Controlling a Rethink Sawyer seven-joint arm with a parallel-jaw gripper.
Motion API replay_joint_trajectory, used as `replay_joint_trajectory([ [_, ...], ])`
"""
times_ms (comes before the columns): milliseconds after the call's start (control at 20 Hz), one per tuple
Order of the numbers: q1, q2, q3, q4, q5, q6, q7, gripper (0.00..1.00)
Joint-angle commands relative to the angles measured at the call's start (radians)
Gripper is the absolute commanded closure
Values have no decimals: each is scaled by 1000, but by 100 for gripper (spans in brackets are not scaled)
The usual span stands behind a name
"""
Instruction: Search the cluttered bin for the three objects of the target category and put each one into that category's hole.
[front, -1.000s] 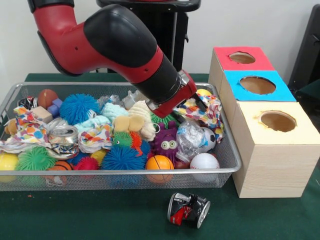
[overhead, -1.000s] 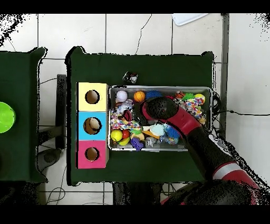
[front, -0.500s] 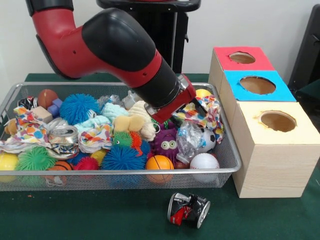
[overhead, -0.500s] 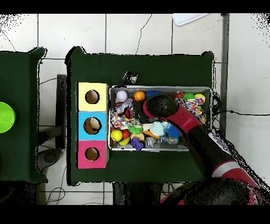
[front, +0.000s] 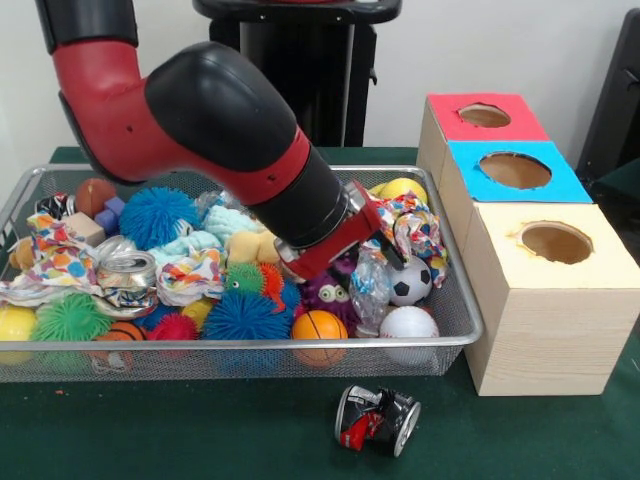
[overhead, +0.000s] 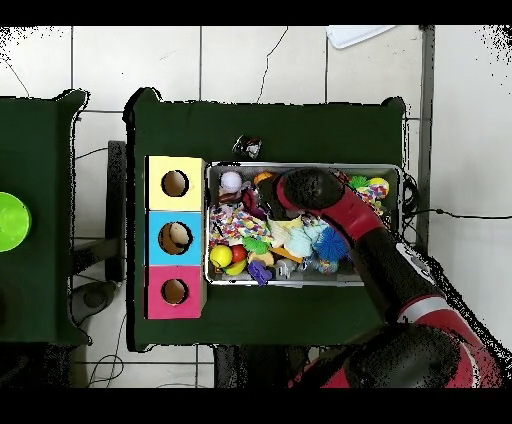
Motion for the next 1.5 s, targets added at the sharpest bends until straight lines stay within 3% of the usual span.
replay_joint_trajectory([
  [50,16,55,-11,-139,-10,-8,78,0],
  [450,19,40,-26,-151,-63,-30,41,0],
  [500,21,35,-30,-148,-77,-36,30,100],
  [600,4,23,-9,-113,-85,-103,27,100],
  [1100,26,-74,-27,-16,-112,-92,110,100],
  [1350,43,-235,-32,92,-75,24,174,100],
  [1400,57,-250,-44,64,-78,63,170,100],
  [1500,78,-307,-63,94,-76,68,198,100],
])
